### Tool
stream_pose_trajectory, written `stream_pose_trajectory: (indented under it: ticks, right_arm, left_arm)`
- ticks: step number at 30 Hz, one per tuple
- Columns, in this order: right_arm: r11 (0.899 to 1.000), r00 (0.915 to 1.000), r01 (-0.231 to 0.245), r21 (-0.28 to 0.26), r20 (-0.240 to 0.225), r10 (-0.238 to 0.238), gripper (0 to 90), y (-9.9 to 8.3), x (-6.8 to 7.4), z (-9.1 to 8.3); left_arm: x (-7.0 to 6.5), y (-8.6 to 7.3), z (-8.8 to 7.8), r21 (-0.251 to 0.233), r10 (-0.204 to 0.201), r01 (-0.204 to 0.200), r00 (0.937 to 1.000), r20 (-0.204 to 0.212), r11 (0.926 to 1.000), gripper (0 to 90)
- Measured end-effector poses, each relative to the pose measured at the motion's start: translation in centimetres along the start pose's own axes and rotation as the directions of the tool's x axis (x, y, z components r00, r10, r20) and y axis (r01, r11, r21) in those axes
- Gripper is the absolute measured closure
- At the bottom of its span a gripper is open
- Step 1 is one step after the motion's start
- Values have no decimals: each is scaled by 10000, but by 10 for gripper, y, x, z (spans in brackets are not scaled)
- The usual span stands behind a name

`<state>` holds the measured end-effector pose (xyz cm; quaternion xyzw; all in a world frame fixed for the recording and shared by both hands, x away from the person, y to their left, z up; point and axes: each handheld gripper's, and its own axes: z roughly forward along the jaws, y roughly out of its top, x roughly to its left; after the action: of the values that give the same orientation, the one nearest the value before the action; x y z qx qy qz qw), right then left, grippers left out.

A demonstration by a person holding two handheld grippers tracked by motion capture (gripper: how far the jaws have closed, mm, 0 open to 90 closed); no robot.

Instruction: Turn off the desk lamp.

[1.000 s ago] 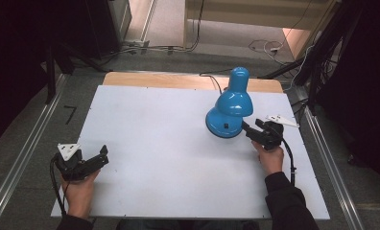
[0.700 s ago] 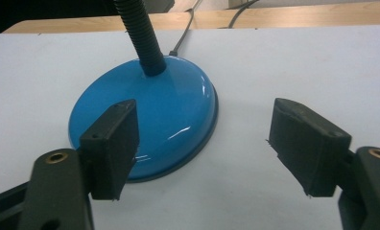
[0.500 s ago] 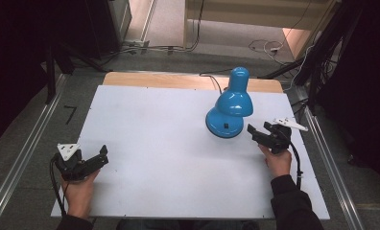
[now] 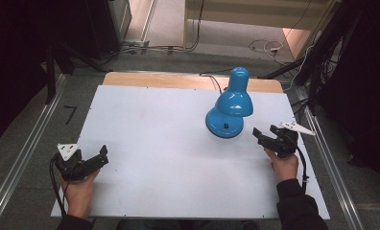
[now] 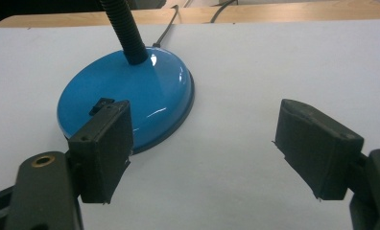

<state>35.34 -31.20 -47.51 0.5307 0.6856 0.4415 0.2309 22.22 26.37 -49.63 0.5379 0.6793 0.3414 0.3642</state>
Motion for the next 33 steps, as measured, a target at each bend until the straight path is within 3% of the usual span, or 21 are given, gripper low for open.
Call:
stream_pose_trajectory:
  ticks: [33]
  right_arm:
    - [9993, 9992, -215, -296, 317, 225, 188, -16, -23, -43]
  left_arm:
    - [1, 0, 0, -29, -13, 13, 10000, -14, 10000, 34]
